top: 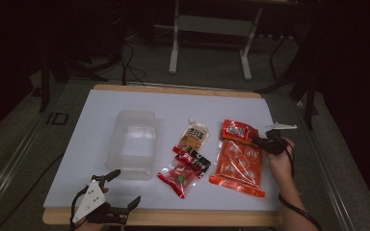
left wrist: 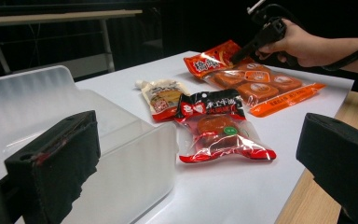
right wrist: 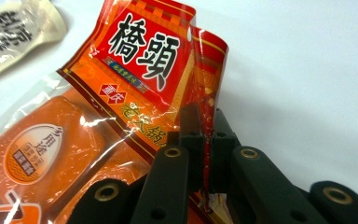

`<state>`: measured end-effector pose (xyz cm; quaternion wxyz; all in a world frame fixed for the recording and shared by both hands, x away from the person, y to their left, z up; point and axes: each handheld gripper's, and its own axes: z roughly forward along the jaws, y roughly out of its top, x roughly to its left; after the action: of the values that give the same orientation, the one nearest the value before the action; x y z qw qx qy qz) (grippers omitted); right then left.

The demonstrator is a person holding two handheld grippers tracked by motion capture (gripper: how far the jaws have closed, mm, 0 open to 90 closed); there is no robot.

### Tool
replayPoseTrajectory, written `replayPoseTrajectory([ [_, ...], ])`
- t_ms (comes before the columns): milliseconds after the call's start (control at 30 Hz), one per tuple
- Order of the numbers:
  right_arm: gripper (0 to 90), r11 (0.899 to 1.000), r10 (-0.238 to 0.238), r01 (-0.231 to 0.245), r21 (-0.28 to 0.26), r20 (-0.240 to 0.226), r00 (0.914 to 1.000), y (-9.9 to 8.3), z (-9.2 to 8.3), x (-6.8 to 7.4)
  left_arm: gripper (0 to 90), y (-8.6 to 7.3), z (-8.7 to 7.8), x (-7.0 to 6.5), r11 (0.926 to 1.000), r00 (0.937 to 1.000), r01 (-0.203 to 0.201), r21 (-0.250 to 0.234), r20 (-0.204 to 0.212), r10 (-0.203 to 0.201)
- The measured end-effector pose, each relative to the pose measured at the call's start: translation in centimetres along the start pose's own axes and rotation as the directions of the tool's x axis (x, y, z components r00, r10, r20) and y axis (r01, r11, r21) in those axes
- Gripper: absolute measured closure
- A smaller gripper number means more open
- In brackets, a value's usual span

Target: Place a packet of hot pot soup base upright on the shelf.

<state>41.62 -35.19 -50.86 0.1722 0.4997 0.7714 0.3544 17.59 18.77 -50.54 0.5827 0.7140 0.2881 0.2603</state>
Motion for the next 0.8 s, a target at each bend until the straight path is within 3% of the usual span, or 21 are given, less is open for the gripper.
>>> replayPoseTrajectory([
  [267, 88.3, 0.999, -0.011, 0.011, -0.049, -0.002, 0.9999, 0.6, -1.5, 0.5, 0.0, 0.0, 0.0, 0.0, 1.0, 1.0, -0.001, 0.001, -0.001, 0.001],
  [400, 88.4, 0.996, -0.038, 0.037, -0.084, -0.002, 0.9993, 1.1, -2.8, 1.0, 0.0, 0.0, 0.1, 0.0, 1.0, 1.0, 0.001, 0.001, -0.001, -0.001],
  [800, 88.5, 0.975, -0.117, 0.11, -0.194, -0.024, 0.9928, 2.5, -7.0, 3.2, 0.1, 0.1, -0.1, 0.3, 0.9995, 0.9997, 0.022, -0.022, -0.004, -0.022],
])
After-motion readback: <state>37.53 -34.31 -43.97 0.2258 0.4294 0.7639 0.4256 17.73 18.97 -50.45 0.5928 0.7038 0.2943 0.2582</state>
